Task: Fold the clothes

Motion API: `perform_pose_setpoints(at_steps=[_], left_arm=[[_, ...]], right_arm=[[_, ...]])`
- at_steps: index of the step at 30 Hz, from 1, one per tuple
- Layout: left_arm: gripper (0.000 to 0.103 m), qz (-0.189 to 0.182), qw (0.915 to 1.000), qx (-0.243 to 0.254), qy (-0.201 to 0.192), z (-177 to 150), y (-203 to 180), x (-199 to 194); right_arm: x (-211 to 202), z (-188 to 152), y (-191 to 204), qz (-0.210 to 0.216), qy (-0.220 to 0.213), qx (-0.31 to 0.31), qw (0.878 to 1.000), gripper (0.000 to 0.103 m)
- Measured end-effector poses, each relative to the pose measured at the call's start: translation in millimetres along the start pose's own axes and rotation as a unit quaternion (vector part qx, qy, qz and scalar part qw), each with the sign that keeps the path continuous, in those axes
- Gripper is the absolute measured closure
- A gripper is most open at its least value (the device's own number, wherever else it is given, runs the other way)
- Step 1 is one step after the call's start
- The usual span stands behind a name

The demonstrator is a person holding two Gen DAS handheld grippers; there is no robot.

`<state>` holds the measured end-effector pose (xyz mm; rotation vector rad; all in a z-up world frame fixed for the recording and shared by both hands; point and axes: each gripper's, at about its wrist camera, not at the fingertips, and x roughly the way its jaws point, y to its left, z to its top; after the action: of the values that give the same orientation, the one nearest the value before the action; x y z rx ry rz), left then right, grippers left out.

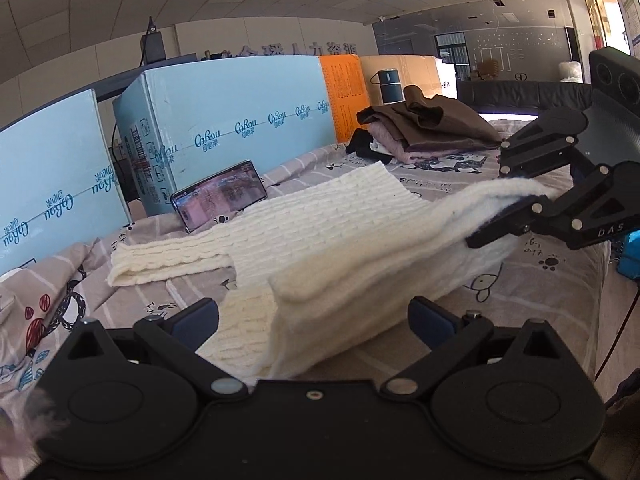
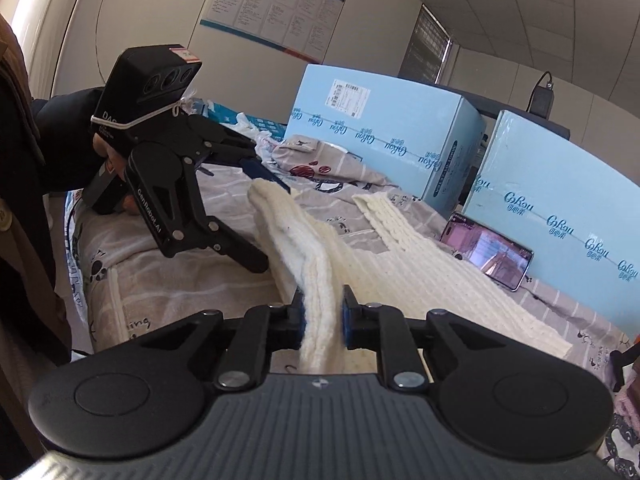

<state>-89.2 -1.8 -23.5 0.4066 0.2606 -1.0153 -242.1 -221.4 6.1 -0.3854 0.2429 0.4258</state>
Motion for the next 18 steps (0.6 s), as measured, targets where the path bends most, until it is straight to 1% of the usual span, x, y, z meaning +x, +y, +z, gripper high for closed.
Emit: perform_pose_setpoints(at_steps=[3, 6, 9, 14, 16, 18], left_arm=[[0.0, 0.041, 0.9991, -0.007, -0.002, 6, 10, 10], [0.0, 0.079, 0.9969, -0.006, 0.002, 14, 22, 22], [0.0, 0.11, 0.9939, -0.001, 0.011, 22, 36, 36], [0.001, 0.132, 0.9912, -0.003, 0.005, 37, 56, 58], [0.0, 0.147, 0.9892, 0.001, -0.002, 43, 62, 69], [0.0, 0.158, 0.9874, 0.002, -0.006, 47, 68, 80]], right_arm=[[-1, 6, -10, -0.05, -0.039, 0.004, 0.998, 0.09], [1, 14, -24, -0.096, -0.076, 0.009, 0.992, 0.09], [10, 20, -39, -0.13, -0.094, 0.005, 0.987, 0.09], [33, 29, -69, -0.172, -0.103, 0.003, 0.98, 0.09], [46, 30, -83, -0.187, -0.095, 0.004, 0.978, 0.09], [61, 28, -101, -0.202, -0.082, 0.018, 0.976, 0.09]])
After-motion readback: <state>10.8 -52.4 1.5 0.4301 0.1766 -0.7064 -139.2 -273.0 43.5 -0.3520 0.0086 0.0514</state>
